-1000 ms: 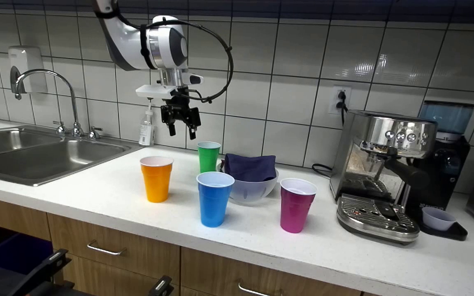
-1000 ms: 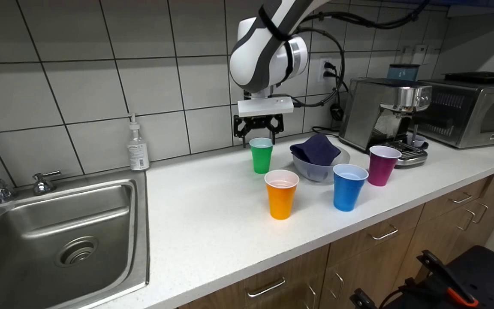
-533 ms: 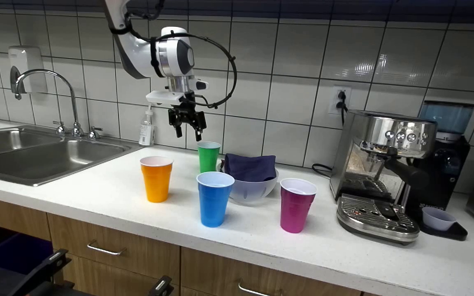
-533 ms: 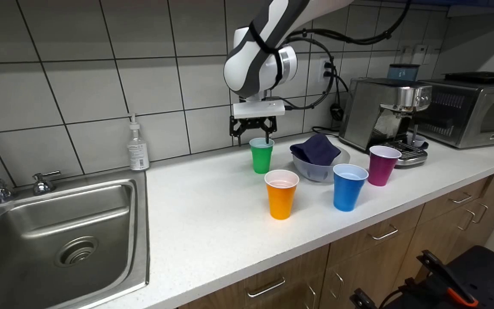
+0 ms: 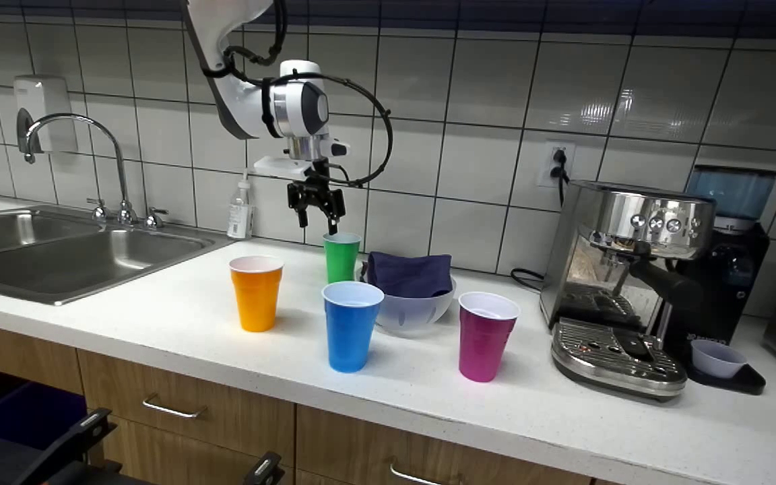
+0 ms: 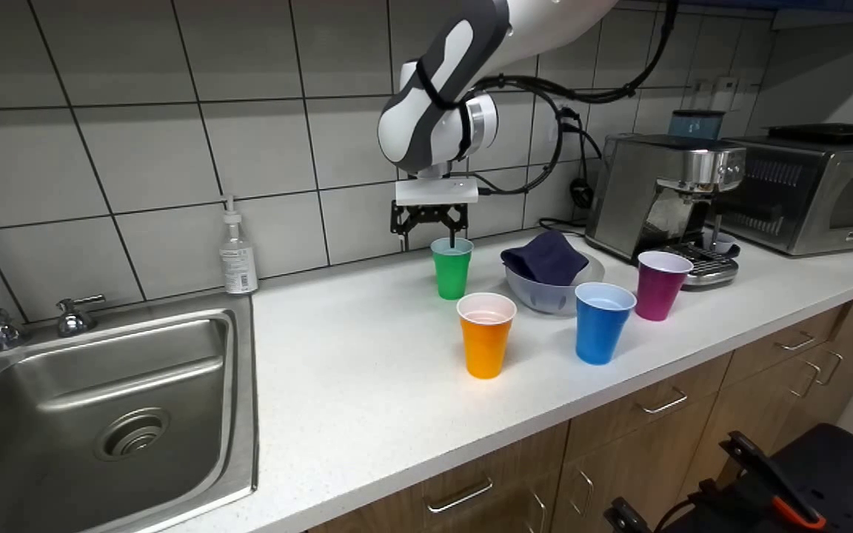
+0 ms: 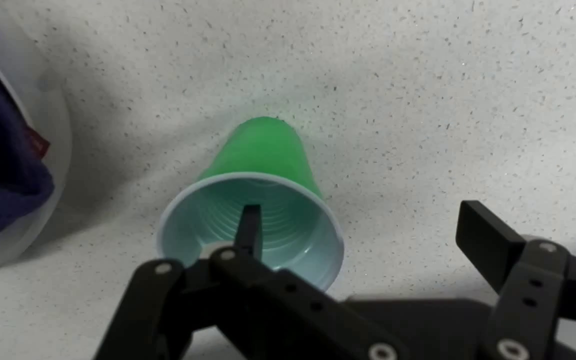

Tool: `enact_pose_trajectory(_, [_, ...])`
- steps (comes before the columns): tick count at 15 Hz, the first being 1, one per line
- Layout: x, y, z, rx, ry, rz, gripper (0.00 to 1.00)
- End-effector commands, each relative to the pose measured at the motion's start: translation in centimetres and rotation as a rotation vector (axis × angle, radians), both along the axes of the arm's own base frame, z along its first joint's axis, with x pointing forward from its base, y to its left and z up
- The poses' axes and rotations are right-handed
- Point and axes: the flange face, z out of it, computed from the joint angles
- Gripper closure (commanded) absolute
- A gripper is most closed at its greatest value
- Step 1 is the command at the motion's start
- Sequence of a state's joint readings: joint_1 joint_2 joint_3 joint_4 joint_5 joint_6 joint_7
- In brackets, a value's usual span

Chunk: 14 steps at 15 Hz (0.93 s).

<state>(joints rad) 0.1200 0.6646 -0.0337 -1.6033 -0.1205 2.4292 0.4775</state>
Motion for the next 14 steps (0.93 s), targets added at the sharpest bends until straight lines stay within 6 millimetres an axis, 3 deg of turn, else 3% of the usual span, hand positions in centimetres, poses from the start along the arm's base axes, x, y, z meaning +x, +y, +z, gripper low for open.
enact_pose_trajectory(1, [2.2,-0.3,0.0,0.007,0.022,0.000,0.00])
enact_pose_trajectory(13, [4.9,-0.1,-2.2,0.020,0.052,-0.021,0.00])
enact_pose_trajectory(14, [5.0,-0.1,-2.3,0.018,0.052,-0.018,0.25])
